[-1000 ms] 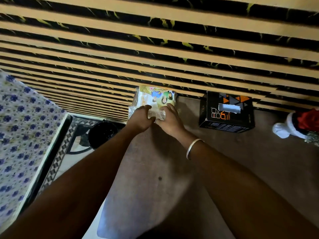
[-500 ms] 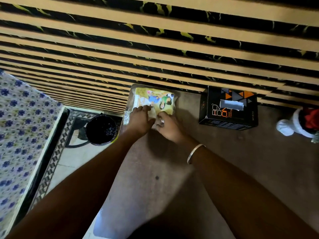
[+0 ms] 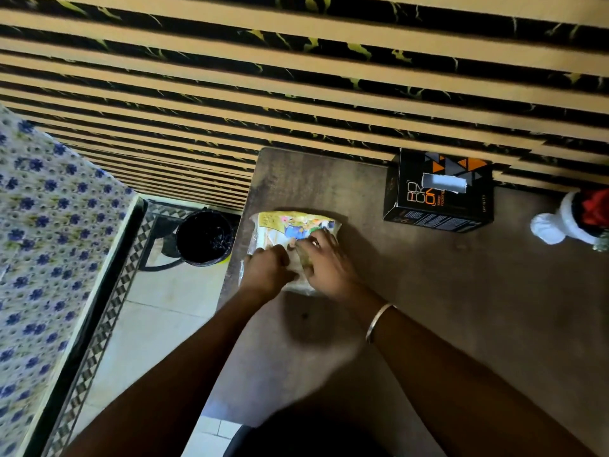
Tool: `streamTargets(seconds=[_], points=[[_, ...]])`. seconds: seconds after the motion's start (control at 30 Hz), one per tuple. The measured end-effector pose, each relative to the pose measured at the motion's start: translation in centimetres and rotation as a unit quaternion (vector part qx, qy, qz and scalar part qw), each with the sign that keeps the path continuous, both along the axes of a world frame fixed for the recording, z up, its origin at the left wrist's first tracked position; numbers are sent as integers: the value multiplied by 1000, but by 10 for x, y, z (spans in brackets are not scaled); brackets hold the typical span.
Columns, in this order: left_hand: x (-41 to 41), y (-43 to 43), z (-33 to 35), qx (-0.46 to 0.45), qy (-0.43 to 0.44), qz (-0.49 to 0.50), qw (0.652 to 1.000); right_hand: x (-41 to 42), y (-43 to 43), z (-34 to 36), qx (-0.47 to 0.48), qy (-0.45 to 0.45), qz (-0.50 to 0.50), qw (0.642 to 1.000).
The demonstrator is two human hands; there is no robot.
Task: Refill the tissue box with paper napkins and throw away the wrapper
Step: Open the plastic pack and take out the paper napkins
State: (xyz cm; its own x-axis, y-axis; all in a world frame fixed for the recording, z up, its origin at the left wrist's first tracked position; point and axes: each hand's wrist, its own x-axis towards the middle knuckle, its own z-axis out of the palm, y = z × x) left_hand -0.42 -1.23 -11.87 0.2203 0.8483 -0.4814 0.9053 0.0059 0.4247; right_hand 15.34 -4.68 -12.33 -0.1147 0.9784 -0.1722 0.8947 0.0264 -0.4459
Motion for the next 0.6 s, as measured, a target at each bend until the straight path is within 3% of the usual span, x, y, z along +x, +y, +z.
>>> streamTargets(seconds=[0.13,0.4,0.6], points=[[-14,-9,2,-46,-51,11,998,-6,-13,2,-1,-4,50,999],[-30,-29,4,-87,-136,64,985,-18,-32,3,-131,19,48,990],[-37,-40,12,-71,-222,39,972,-20,-25,-6,-181,26,46,982]])
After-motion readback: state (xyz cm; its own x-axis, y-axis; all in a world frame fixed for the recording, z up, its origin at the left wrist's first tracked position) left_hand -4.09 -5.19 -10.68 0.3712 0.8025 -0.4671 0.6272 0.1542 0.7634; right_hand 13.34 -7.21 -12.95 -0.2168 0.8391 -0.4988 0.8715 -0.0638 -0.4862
